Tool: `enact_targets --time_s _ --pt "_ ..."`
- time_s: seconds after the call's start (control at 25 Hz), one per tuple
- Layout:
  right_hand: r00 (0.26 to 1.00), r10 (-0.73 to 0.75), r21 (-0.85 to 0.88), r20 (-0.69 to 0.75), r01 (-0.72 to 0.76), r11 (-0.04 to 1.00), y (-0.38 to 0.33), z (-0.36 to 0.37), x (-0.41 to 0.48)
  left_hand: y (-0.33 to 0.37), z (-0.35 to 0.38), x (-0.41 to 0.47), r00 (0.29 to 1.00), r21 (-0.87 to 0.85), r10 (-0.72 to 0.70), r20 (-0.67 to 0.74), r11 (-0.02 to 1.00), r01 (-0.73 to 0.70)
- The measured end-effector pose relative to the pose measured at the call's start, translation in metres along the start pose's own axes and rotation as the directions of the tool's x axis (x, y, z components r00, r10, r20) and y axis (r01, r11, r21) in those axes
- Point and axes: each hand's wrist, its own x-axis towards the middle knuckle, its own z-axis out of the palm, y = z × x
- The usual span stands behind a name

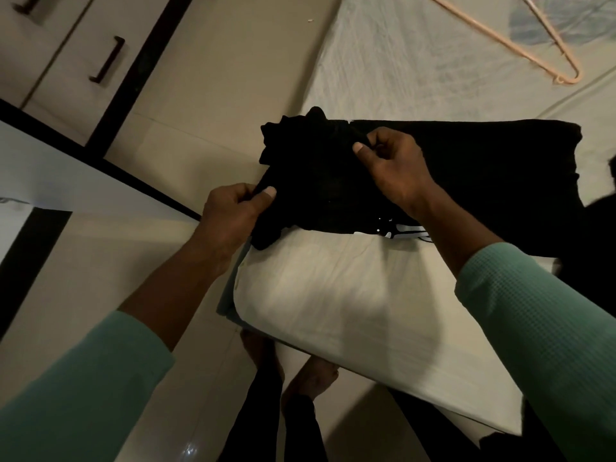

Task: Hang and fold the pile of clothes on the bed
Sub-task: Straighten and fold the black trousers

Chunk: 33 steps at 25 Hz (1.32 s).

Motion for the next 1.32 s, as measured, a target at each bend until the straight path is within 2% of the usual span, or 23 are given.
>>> enact_targets --time_s 0.12,0.24,0.32,0.4,0.48,0.52,0.6,0.64,0.72,0.8,0.92,1.04,1.2,1.32 --pt "0.995 0.007 0.107 -0.103 0.004 0.994 0.006 0.007 -0.001 -0.01 -0.004 -0.007 0.992 -0.095 0.052 -0.115 0.993 -0.063" --pt "0.983 0.03 0.15 -0.179 -0.003 0.989 0.01 0.012 -0.004 -0.014 -0.002 -0.007 0.991 -0.021 0.069 -0.112 0.997 -0.072" --pt "0.989 0.056 0.191 -0.136 -0.029 0.981 0.009 0.009 -0.003 -0.008 -0.003 -0.001 0.997 0.026 0.051 -0.063 0.998 -0.049" --pt "0.997 0.077 0.218 -0.014 -0.072 0.973 0.004 0.0 -0.004 0.001 -0.007 0.009 0.988 0.204 0.13 -0.081 0.973 -0.111" --pt "0.997 0.06 0.084 0.044 -0.064 0.994 0.0 -0.009 -0.003 0.017 -0.01 0.02 0.971 0.397 0.215 -0.099 0.904 -0.16" --pt "0.999 0.04 -0.028 0.028 -0.039 0.999 -0.002 -0.012 -0.001 0.027 -0.01 0.026 0.978 0.397 0.192 -0.077 0.906 -0.147" --pt "1.0 0.022 -0.131 -0.021 -0.024 0.991 -0.009 -0.018 0.0 0.043 -0.007 0.034 1.0 0.263 0.019 0.003 0.965 -0.019" --pt "0.999 0.046 -0.082 -0.029 -0.048 0.995 -0.012 -0.02 0.0 0.047 -0.005 0.036 0.998 0.224 -0.051 0.028 0.974 0.044" --pt "0.983 0.181 0.188 0.009 -0.179 0.966 -0.019 -0.02 -0.001 0.052 -0.001 0.037 0.994 0.151 -0.103 0.019 0.984 0.099" --pt "0.947 0.304 0.464 0.103 -0.316 0.827 -0.023 -0.017 -0.003 0.056 0.003 0.037 0.988 -0.04 -0.156 -0.001 0.987 0.156" --pt "0.916 0.339 0.621 0.216 -0.397 0.676 -0.018 -0.015 -0.003 0.064 0.005 0.038 0.961 -0.328 -0.258 0.1 0.903 0.277" --pt "0.899 0.35 0.684 0.265 -0.431 0.589 -0.013 -0.014 -0.003 0.067 0.006 0.04 0.947 -0.343 -0.271 0.174 0.885 0.316" --pt "0.953 0.22 0.754 0.209 -0.301 0.584 -0.006 -0.011 -0.012 0.063 0.008 0.039 0.976 -0.4 -0.187 0.111 0.891 0.217" --pt "0.943 0.234 0.72 0.239 -0.333 0.609 0.002 -0.007 -0.02 0.055 0.007 0.041 0.966 -0.518 -0.235 0.112 0.815 0.259"
